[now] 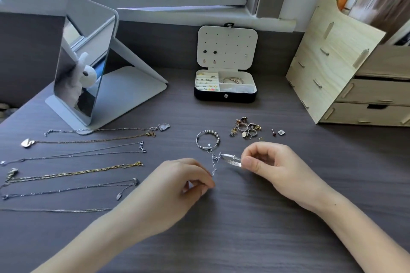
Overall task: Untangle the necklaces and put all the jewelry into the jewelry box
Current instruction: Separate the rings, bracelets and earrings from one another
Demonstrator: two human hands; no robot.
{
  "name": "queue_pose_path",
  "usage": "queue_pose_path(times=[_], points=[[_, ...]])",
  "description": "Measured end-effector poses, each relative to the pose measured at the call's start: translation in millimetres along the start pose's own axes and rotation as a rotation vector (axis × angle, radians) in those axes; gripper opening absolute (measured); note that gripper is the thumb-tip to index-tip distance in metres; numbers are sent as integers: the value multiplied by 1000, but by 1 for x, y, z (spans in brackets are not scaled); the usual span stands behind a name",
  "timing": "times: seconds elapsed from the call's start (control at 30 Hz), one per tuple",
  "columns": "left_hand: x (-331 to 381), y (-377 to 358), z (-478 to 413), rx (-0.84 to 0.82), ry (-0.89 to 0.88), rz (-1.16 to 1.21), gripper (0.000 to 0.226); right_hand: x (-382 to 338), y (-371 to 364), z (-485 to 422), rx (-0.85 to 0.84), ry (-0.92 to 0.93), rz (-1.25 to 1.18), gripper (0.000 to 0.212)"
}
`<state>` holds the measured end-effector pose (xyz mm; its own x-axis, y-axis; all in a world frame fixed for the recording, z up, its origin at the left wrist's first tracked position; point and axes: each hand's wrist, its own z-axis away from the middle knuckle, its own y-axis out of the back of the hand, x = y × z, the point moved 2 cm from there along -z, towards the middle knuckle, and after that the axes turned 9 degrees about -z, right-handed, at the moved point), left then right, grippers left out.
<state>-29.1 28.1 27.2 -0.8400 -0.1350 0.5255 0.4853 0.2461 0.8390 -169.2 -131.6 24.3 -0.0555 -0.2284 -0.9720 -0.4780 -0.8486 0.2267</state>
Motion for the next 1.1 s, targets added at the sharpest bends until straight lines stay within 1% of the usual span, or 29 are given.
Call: queue_pose_path(times=[0.17,0.23,0.3,0.37,0.47,0.63,0.73,0.93,0.97,1.03,1.1], points=[[8,-14,1,-18,-2,55,23,-2,-2,-1,80,-50,-186,18],[9,-14,1,-5,8,62,24,-2,-1,0,87,-59,-218,17],[7,-13,1,20,36,74,26,-5,1,2,56,-63,-202,16],[2,-9,-1,64,81,74,31,-7,5,5,-24,-60,-147,14],[-6,0,-4,110,134,57,34,-7,9,11,-179,-19,45,14],[-16,10,-10,79,114,2,31,-4,3,25,-309,167,330,10],[-19,11,-11,65,100,-16,32,-1,1,28,-329,210,403,10],[-22,15,-7,16,82,-35,33,4,3,28,-322,189,402,12],[-22,16,-5,4,78,-37,31,4,3,27,-323,191,405,12],[-22,16,-3,-28,76,-38,18,4,3,27,-326,198,417,13],[-21,16,0,-42,69,-31,15,3,4,28,-339,208,439,15]])
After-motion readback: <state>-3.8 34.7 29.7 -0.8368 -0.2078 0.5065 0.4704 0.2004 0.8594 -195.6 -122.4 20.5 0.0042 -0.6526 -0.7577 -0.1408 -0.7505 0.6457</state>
